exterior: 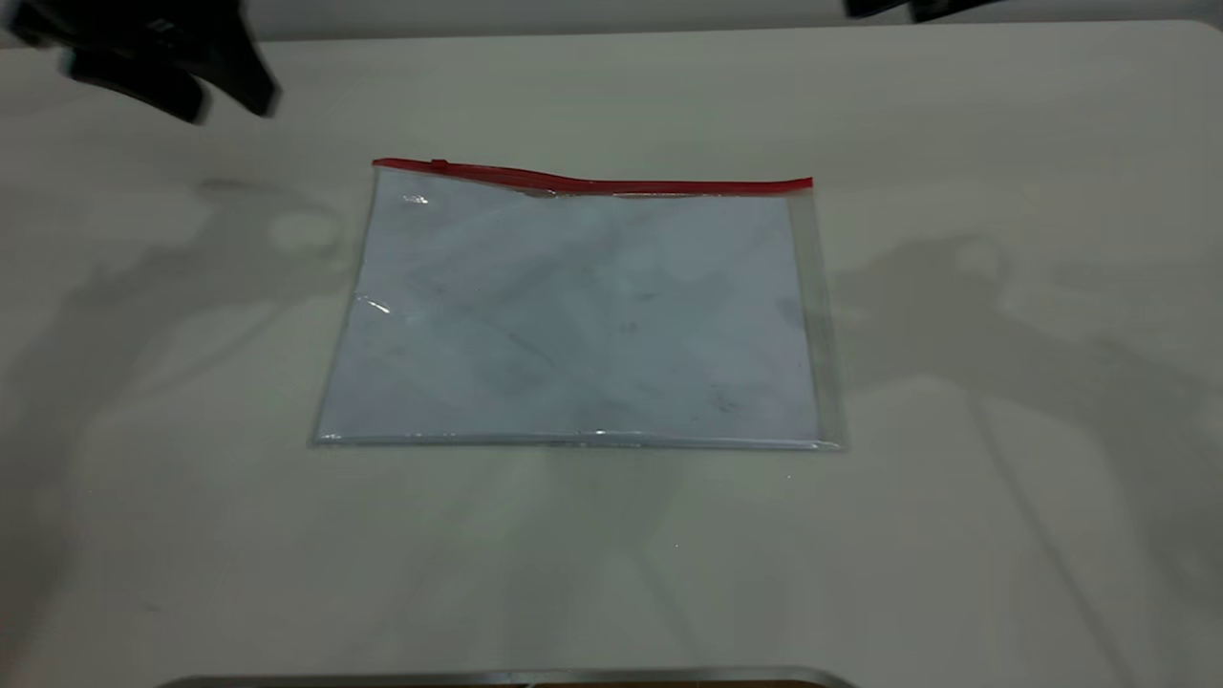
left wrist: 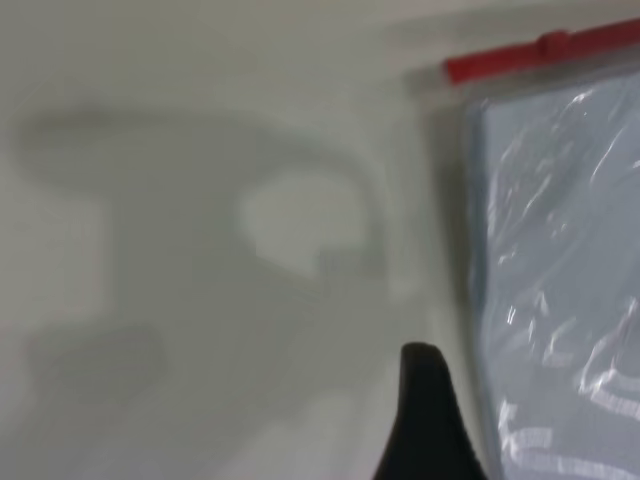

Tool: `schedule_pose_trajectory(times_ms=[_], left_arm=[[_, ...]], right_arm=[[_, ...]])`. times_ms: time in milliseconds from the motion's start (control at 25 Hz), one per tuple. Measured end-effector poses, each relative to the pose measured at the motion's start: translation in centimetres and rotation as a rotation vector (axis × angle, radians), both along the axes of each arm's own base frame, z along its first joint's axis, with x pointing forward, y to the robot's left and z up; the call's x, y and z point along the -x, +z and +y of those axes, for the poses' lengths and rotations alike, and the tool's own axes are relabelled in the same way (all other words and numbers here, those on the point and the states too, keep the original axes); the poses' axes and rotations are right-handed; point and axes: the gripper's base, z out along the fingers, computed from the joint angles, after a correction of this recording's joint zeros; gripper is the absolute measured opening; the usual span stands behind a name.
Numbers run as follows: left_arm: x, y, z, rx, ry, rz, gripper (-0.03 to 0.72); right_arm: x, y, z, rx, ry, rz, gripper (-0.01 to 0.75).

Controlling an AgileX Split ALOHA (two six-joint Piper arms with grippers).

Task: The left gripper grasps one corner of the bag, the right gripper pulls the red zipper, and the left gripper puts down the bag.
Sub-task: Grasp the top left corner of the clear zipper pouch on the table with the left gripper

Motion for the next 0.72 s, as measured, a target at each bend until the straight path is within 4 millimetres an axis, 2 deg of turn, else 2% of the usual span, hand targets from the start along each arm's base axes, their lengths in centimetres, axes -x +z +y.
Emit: schedule_pose_trajectory(times_ms=[200,440,520,720], left_arm=[[-3.2,-5.5,-1.0,0.102,-0.042,-0.003,0.590],[-5.3,-10.5,-2.1,0.239,-0.045,0.004,0.590],[-5.6,-11.4,-2.6,0.295,-0.059,0.019,0.589],[-5.6,-11.7,-2.9,0.337,-0.088,0.037,0.587]], right_arm=[[-0.7,-0.9,0.8,-0.002,0.014,0.015,0.576],[-0.9,-1.0,0.7,0.003,0.010,0.011,0.576],[-1.0,-0.8,0.7,0.005,0.007,0.004,0.576],[-1.3,-1.0,0.6,0.020,-0.008,-0.002,0.576]])
